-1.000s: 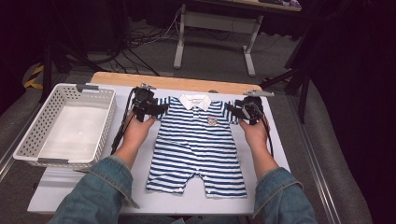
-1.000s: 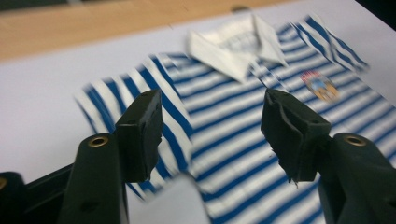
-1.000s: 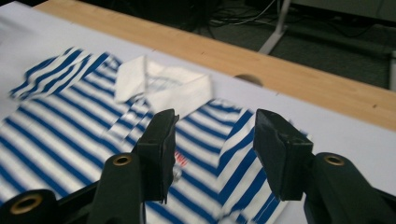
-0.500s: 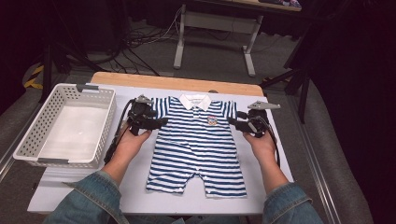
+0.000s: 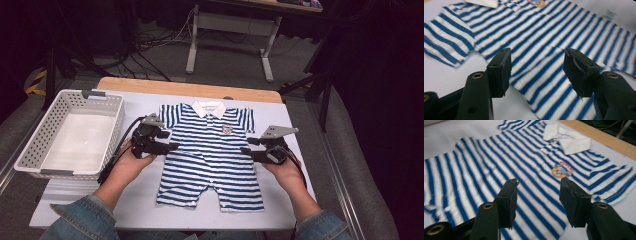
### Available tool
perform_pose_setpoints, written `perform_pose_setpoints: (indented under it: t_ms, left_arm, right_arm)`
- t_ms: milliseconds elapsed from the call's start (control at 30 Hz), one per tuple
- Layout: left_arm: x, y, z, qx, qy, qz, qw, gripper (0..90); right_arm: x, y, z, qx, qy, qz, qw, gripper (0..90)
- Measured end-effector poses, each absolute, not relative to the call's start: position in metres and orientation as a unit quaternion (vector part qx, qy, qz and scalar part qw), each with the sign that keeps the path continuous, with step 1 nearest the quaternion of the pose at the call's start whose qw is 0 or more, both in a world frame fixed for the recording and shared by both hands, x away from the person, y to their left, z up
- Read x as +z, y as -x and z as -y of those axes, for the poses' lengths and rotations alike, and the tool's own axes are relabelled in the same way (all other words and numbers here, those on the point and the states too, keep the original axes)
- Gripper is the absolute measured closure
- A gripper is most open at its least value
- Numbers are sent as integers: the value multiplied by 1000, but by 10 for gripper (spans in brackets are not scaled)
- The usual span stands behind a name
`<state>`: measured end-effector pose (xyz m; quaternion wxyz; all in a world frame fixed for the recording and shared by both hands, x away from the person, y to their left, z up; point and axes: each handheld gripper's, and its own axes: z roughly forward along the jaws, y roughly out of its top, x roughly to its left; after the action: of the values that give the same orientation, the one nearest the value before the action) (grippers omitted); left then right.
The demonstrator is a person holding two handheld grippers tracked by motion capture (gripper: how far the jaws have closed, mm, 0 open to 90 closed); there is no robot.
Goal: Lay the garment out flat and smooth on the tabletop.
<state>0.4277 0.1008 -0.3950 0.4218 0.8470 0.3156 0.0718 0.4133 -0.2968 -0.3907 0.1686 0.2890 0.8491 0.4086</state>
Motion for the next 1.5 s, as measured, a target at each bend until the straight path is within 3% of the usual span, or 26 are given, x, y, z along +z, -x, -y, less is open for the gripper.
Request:
perform_pose_setpoints:
  t_ms: [433,633,1067,1267,1433,1500]
  left_arm:
    - [-408,-380,-111,25,-896,-238,374,481]
    - [-420,-371,-115,2,-905,-236,352,543]
    - [-440,-354,-112,-36,-921,-236,309,573]
    - [-447,-350,-108,-31,-926,-240,289,617]
    - [-446,-347,-105,-16,-926,-255,277,744]
    - [-448,-349,-104,-44,-924,-256,280,861]
  right_arm:
    - [-414,-367,303,375,-220,-895,102,587]
    - [-423,-354,307,355,-210,-906,91,622]
    - [-436,-330,327,327,-221,-917,61,609]
    - [-442,-319,337,313,-229,-920,55,611]
    - [-443,-314,336,309,-229,-921,66,714]
    - [-443,-314,334,308,-232,-920,68,806]
